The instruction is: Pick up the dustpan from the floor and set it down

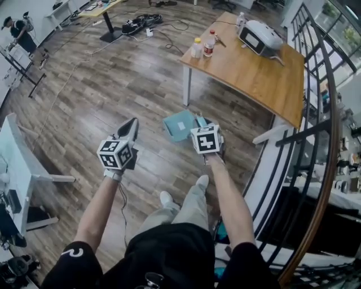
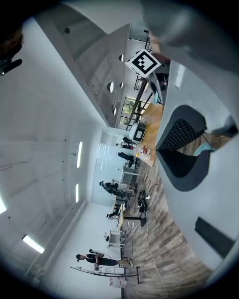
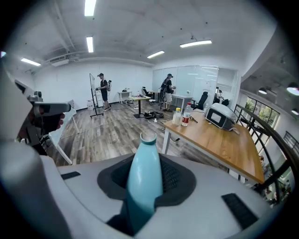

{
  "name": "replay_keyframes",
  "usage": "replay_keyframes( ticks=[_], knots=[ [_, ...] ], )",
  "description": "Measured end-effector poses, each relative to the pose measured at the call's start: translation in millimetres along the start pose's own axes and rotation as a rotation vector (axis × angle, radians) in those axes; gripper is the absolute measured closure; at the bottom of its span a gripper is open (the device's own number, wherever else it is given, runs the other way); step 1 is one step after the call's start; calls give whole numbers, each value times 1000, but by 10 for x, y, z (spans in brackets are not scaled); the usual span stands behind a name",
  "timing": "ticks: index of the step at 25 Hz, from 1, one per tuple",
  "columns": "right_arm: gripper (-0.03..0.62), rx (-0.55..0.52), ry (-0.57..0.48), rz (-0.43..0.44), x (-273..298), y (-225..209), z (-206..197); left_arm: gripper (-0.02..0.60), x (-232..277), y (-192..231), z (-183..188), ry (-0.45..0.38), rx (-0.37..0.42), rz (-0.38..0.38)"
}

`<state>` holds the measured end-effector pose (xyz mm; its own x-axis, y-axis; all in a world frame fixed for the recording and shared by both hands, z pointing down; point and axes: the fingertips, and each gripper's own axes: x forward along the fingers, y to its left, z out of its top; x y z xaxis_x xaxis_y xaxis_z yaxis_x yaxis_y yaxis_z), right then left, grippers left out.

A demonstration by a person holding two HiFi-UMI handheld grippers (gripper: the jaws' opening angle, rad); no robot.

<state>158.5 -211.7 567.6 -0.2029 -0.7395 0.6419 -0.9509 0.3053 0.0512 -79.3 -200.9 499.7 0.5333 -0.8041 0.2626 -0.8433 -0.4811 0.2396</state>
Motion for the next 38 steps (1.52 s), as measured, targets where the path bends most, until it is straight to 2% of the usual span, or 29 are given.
replay_keyframes(
  ticks=[5,10,17,22,28,38],
  knots=[
    [507,-5,-65,-11,-436,-12,607,588,-129,29,364,-27,8,-7],
    [507,-11,-129,-23,-682,-7,1037,588,-198,29,746,-79,-2,-19],
    [505,-23,-177,-36,-782,10,1400,588,-226,92,1106,-122,11,-25],
    [505,-30,-193,-39,-781,47,1515,588,-250,163,1189,-134,8,-22],
    [505,-28,-175,-31,-755,91,1490,588,-234,218,1136,-103,32,-10],
    [505,-38,-152,-17,-660,148,1389,588,-190,149,1158,-115,19,-31]
  ],
)
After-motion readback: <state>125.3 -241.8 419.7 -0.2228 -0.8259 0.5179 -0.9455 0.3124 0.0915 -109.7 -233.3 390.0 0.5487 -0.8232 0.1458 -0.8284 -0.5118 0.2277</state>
